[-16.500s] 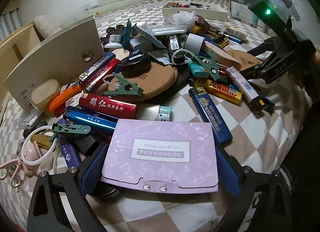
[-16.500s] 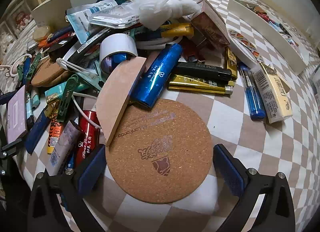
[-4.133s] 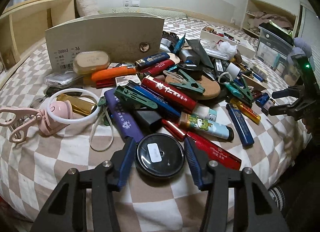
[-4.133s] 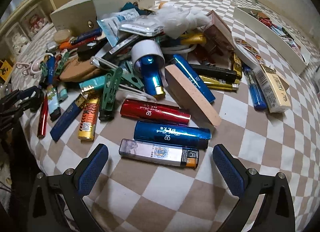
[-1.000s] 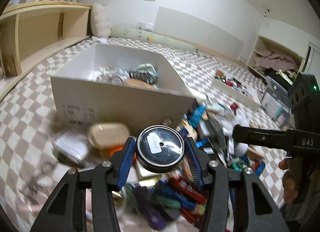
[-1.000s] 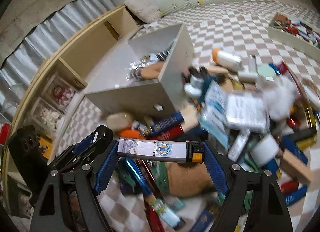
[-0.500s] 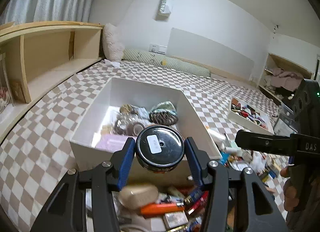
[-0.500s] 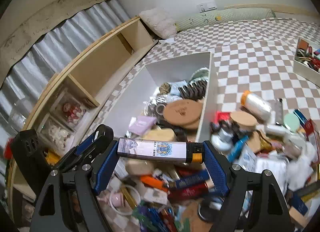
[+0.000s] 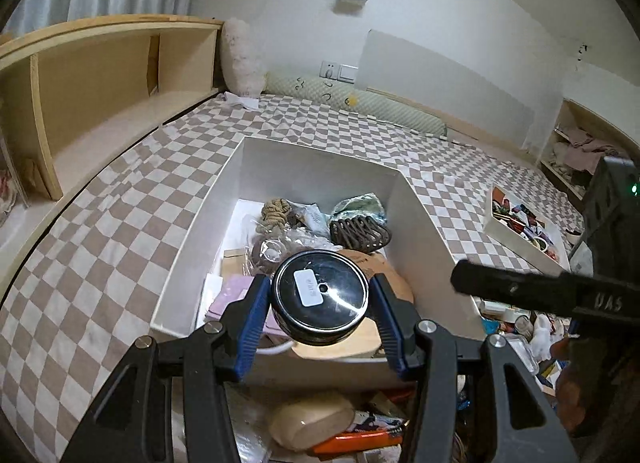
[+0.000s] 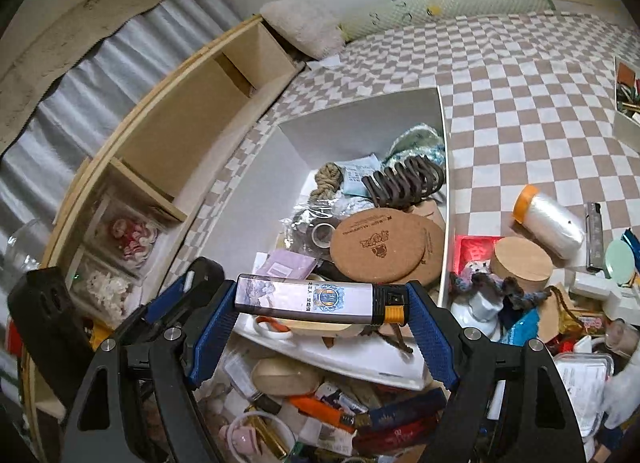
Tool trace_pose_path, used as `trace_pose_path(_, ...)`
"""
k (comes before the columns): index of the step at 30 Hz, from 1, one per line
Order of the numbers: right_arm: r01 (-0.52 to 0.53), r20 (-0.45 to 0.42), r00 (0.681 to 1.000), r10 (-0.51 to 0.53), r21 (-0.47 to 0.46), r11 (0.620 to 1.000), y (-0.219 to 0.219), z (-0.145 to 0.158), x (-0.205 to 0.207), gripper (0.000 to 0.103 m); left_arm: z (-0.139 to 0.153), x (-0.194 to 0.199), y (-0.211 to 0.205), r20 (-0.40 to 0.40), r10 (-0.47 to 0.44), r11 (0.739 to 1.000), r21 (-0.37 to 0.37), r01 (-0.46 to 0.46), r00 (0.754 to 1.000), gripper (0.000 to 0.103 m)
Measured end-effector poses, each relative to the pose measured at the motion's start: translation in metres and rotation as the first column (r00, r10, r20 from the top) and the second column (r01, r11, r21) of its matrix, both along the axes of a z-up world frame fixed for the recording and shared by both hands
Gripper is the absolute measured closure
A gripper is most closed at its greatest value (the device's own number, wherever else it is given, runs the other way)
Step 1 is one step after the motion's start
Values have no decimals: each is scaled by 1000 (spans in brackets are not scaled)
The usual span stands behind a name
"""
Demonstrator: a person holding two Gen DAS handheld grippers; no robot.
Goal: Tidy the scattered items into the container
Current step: 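Carry the black tin and white lighter up over the white box with both tools, then lower the black tin and white lighter into the white box and open both tools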
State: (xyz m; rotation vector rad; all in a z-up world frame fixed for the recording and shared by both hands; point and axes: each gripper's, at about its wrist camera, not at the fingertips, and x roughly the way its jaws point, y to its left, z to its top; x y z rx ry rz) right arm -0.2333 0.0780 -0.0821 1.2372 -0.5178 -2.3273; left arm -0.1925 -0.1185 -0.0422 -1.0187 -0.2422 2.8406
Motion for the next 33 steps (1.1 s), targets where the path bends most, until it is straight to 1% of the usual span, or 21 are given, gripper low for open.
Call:
trace_pose_path(8,14,31,999,-16,50,999,-7,-11,-9,21,-8,-16,-5,56,17,1000,-20,-15,998,52)
trace_pose_path(14,12,41,999,-15,80,997,-7,-12,-11,21,-13,-20,-9,70,24,1000,-19,-22,997,52)
trace_pose_path(19,10,51,999,-18,144,990,-12,-12,-10,21,-14,-21,-9,72,23,1000,-20,-21,997,52)
trace_pose_path(21,13,51,998,-22,158,987,-12,-12,-10,18,-14,-22,-9,72,23,1000,-20,-21,997,52)
trace_pose_path(23,13,46,999,-20,152,988,-12,-11,-9,10,-14,-22,-9,72,22,1000,-20,-20,997,52)
trace_pose_path(24,11,42,999,-17,153,988,-13,-9,-8,8,-14,-22,-9,72,22,1000,-21,-21,997,52)
trace_pose_path(29,-10,30,1000,5,151,988,-18,-4,-6,8,-15,-23,-9,75,23,1000,-22,-22,997,52)
trace_pose_path(33,-14,24,1000,11,145,989,-20,-1,-5,7,-18,-30,-12,96,30,999,-27,-28,995,52)
